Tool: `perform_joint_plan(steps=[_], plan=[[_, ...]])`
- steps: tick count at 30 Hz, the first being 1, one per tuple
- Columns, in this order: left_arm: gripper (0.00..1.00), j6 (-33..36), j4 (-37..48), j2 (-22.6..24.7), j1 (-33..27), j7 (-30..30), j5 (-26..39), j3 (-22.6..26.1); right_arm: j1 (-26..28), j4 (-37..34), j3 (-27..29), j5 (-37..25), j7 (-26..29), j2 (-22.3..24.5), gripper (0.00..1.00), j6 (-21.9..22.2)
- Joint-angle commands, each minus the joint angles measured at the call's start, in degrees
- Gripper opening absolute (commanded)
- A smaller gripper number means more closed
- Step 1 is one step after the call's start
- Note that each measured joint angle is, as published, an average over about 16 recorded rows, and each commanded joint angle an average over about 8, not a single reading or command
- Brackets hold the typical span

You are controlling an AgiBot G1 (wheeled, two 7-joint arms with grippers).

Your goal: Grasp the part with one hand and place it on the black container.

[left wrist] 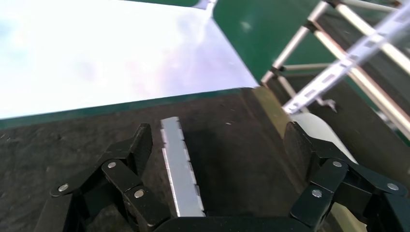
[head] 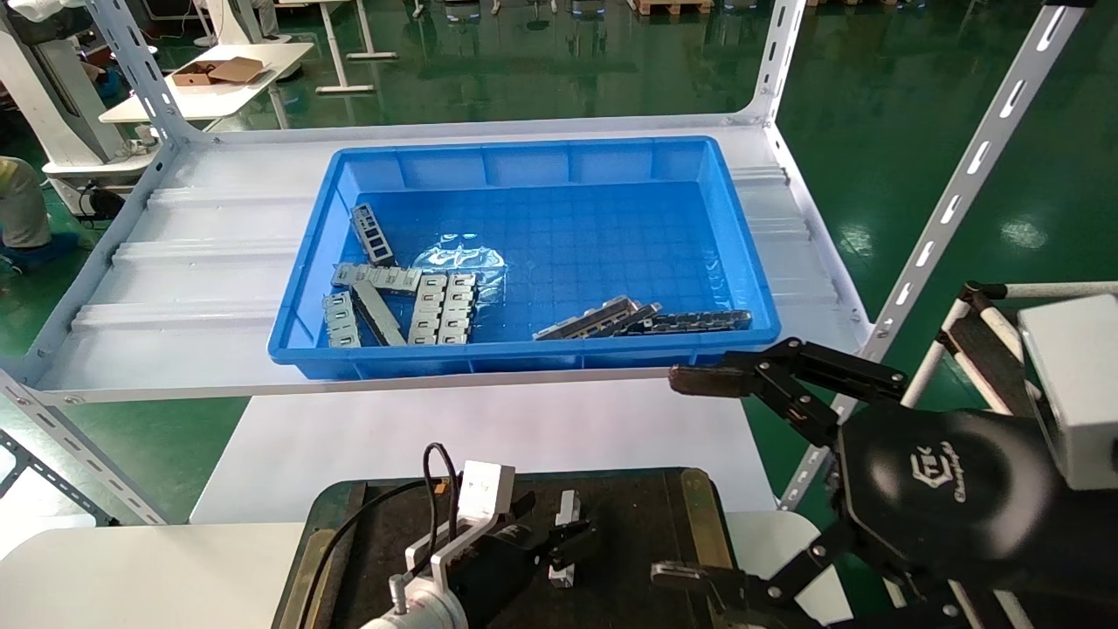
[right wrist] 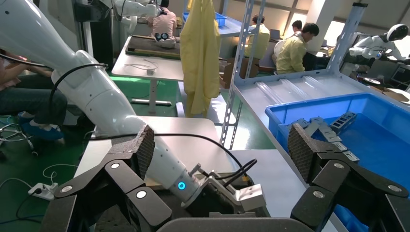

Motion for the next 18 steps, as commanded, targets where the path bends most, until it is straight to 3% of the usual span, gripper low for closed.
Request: perform_joint_plan(steps=[1, 9, 18], plan=[[1.0, 3.2, -1.1, -2.0, -0.5, -0.2, 0.6, -0.3, 0.0, 0.0, 0.0, 0.0, 0.0, 0.0, 1.0, 0.0], [1.0, 19.6, -1.4, -7.7, -1.4, 3.7, 2.5, -5.4, 0.0, 0.0, 0.0, 0.0, 0.0, 0.0, 1.0, 0.0], [1.0, 39.6, 2.6, -13.3, -3.2, 12.0, 0.0, -12.0, 0.0, 0.0, -0.1, 0.0, 0.0, 0.0, 1.0, 0.0]])
